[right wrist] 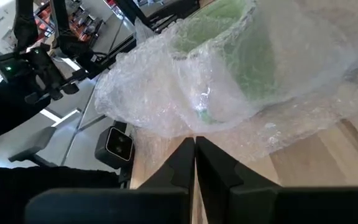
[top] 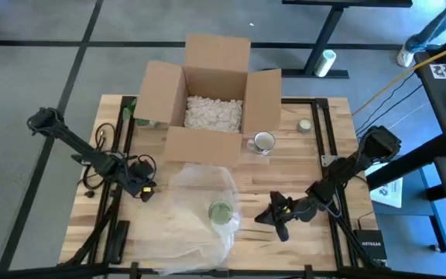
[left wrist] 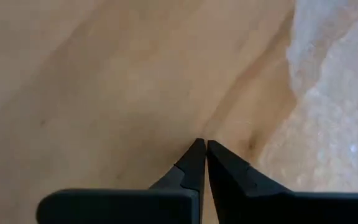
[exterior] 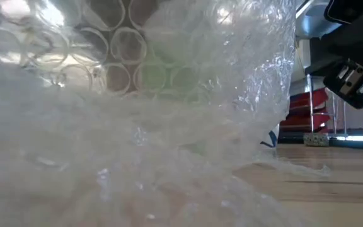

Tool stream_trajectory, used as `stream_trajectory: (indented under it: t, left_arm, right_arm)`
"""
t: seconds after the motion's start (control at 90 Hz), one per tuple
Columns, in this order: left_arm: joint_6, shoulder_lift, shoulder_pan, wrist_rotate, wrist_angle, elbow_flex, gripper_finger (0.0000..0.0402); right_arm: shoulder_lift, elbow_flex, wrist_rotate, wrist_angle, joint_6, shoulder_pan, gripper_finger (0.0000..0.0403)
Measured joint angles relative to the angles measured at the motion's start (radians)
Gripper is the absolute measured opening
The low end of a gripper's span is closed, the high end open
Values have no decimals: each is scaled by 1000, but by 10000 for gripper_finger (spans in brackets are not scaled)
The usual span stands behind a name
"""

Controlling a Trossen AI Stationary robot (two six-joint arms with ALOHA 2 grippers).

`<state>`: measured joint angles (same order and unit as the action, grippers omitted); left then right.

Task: Wrap mug
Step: Wrap the green mug with the bubble wrap

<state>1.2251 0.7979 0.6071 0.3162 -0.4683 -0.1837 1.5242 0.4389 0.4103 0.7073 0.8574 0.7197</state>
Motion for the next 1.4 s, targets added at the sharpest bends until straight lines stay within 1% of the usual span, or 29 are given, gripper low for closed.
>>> stream_trajectory:
  t: [0.2,0.344,0.522,0.644,0.756,0.844,0.9,0.978,1.067,1.156,1.256,1.311,1.4]
  left_arm:
    - [96,53,65,-70,228,49,0]
    - [153,121,115,-98,348,54,0]
    - [161,222,143,-135,573,58,0]
    - [152,315,137,-111,732,56,0]
    - [75,412,117,-46,925,55,0]
    - [-4,490,87,-14,1055,51,0]
    - [-43,535,63,-10,1094,32,0]
    - [-85,592,34,-9,1107,-3,0]
    - [-141,648,6,-28,1127,-45,0]
    - [-248,688,-15,-48,1236,-80,0]
    - [-378,706,-39,-74,1367,-111,0]
    - [-425,705,-54,-75,1389,-129,0]
    - [-456,703,-77,-75,1383,-148,0]
  right_arm:
    - [0,0,0,0,0,0,0]
    - [0,0,0,1,0,0,0]
    - [0,0,-3,1,0,0,0]
    - [0,0,-3,1,0,0,0]
    - [0,0,-11,3,0,0,0]
    - [0,0,-11,4,0,1,0]
    - [0,0,-11,7,0,1,0]
    - [0,0,-11,7,0,1,0]
    - [0,0,-12,9,0,1,0]
    - [0,0,-11,9,0,1,0]
    - [0,0,-11,9,0,1,0]
    - [0,0,-11,9,0,1,0]
    - [0,0,-11,10,0,1,0]
